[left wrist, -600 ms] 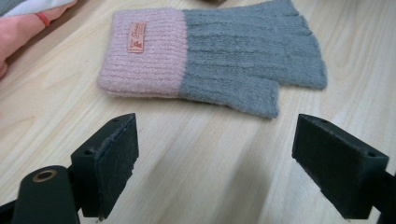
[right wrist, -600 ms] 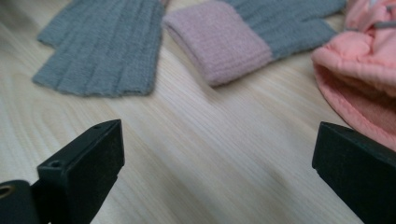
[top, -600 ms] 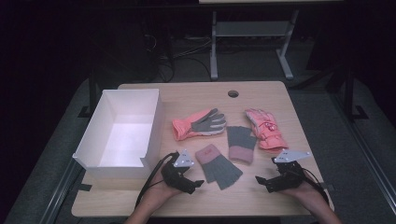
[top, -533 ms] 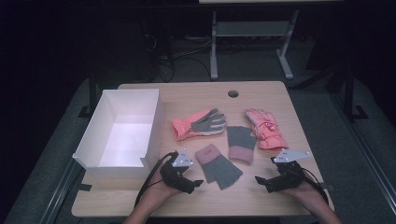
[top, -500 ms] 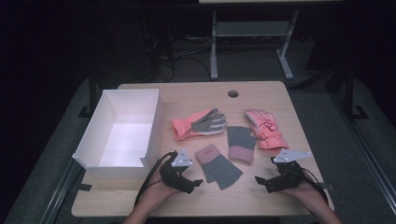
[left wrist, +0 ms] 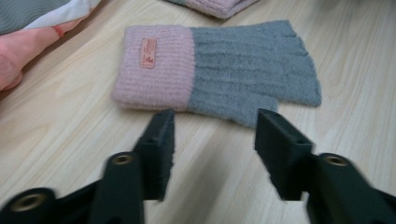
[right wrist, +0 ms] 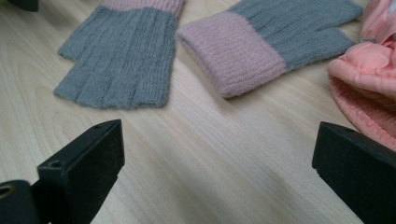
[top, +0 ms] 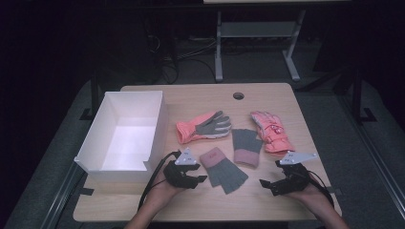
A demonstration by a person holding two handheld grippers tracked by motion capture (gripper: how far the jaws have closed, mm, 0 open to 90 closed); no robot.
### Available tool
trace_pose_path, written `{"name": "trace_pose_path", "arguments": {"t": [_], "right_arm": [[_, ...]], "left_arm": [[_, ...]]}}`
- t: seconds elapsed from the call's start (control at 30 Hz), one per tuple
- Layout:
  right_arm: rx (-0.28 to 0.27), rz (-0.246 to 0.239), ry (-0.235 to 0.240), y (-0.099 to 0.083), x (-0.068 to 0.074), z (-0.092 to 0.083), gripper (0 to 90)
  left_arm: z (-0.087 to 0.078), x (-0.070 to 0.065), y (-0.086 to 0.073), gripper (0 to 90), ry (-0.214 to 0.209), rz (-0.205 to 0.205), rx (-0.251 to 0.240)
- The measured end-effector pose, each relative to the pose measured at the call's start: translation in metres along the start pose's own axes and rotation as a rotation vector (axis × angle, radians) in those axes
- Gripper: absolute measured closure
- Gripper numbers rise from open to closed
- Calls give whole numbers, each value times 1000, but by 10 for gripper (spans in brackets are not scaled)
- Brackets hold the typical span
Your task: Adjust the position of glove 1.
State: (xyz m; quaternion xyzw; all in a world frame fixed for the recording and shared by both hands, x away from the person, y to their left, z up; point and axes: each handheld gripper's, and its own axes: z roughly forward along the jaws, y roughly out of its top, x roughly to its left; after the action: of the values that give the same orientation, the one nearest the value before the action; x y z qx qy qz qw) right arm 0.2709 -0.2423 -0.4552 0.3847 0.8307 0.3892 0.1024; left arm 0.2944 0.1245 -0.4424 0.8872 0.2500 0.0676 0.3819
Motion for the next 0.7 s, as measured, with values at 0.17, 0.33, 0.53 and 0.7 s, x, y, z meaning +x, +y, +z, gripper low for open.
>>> {"name": "trace_pose_path", "arguments": {"t": [0.17,0.33,0.53,0.7], "right_arm": [[-9,6,12,1,2,-3,121],[-9,6,23,6,11,-3,222],[-19,-46,52,11,26,3,481],[-10,-63,82,17,33,16,625]], "left_arm": [[3,3,10,750,-9,-5,11],[6,7,22,897,-12,-3,15],[13,15,37,897,3,25,8],[24,25,45,896,-2,23,11]]}}
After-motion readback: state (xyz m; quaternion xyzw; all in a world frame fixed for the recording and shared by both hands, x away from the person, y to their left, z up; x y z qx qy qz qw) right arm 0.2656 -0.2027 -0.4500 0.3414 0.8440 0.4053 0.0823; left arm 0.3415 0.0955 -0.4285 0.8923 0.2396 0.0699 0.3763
